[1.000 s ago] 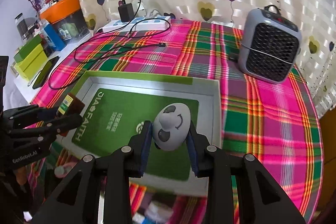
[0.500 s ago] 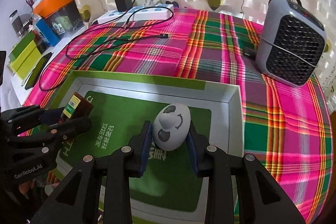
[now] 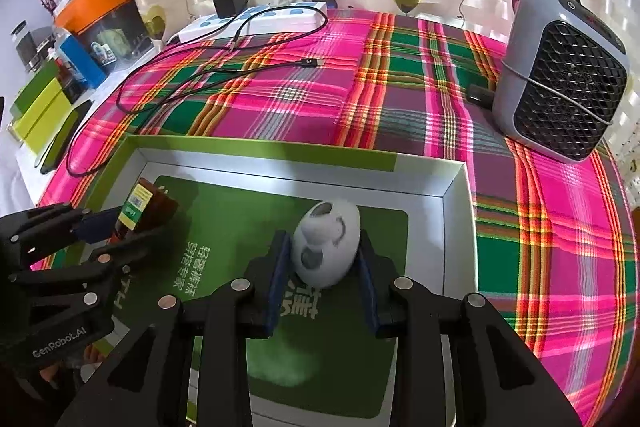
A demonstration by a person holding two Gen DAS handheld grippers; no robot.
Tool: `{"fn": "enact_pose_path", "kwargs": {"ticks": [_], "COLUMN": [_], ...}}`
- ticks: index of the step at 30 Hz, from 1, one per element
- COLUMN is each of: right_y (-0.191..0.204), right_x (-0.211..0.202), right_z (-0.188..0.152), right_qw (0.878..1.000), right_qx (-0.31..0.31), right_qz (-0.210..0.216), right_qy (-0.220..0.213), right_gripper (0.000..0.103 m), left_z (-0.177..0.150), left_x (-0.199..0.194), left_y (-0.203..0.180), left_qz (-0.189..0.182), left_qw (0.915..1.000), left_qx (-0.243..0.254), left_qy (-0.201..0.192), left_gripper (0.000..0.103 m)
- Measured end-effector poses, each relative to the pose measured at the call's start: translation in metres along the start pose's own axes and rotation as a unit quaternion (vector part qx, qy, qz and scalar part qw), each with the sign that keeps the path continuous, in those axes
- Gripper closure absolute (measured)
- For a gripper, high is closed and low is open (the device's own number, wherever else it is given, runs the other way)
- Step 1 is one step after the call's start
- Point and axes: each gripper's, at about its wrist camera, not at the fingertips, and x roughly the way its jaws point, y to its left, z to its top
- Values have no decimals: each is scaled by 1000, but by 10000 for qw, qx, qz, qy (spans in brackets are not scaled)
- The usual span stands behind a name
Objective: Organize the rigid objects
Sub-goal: 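Carry the bottle with the left tool while the right tool carries the gadget toward the green box, then lower the bottle into the box and open the left tool while the right tool releases the gadget there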
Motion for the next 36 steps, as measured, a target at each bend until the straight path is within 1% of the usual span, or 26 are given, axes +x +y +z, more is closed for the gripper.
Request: {"fn": "enact_pose_path", "kwargs": {"ticks": [4,10,12,17,20,25,36], "right_y": [0,-1,0,0,-2,-9,-6], "right_x": [0,1,1,-1,-4,-12,-32], "right_z": [0,1,1,1,0,-2,-10], "right_qw": [10000,10000,10000,9999,9995,9991,9985], "right_qx": [9,33,14,25,59,235,240], "right_qz": [-16,-31,-25,-112,-270,-227,-280], "right_qy": [-11,-29,-28,-62,-127,-253,-398], "right_gripper": [69,67,64,63,46,46,46], "left_z": [0,1,1,0,-1,-2,-9], "left_x": [1,2,2,1,-2,-8,-31], "left_y": [0,-2,-2,0,0,-2,-8], "left_qz": [33,136,111,21,-27,-63,-45], "left_qw": [10000,9998,9999,10000,10000,9999,9995], "left_qx": [36,110,81,1,-25,-21,-18], "left_qy": [18,46,39,7,-32,-113,-318], "left_gripper": [71,71,71,71,70,69,68]}}
